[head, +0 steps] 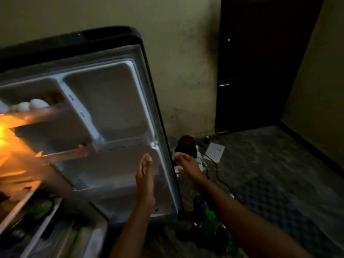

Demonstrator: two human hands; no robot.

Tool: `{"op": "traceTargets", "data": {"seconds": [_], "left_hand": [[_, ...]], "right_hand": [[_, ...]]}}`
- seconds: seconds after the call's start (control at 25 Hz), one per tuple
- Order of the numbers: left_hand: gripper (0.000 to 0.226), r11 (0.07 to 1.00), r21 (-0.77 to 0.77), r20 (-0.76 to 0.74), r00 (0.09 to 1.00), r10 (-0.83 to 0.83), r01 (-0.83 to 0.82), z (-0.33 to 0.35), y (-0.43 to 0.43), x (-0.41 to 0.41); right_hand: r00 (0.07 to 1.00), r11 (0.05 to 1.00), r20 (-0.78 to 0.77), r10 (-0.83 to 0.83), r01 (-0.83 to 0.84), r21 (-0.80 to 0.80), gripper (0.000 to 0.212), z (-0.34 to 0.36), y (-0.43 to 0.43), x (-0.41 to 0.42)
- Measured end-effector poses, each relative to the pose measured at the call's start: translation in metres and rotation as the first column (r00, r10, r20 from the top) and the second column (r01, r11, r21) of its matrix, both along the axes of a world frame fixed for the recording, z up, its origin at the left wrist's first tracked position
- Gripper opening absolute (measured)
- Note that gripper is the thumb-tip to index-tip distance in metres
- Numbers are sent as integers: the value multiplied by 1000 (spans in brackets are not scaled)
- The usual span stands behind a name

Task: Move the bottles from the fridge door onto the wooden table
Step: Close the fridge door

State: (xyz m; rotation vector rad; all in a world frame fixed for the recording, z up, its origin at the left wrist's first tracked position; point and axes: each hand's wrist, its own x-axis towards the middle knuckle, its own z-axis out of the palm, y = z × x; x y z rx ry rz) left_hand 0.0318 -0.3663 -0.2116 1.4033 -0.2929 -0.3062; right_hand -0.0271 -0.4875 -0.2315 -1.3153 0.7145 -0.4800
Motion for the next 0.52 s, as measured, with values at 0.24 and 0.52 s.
{"op": "traceTargets", "data": {"seconds": [0.24, 0.52], "left_hand": [[40, 982, 2, 260, 948, 181, -188, 49, -23, 39], [37, 912, -58, 221, 885, 409, -407, 74, -86, 49]], "right_hand": [[988, 985, 118, 97, -78, -157, 42, 57, -48, 93], [945, 948, 174, 278, -240, -210, 70, 89, -83, 139]]}}
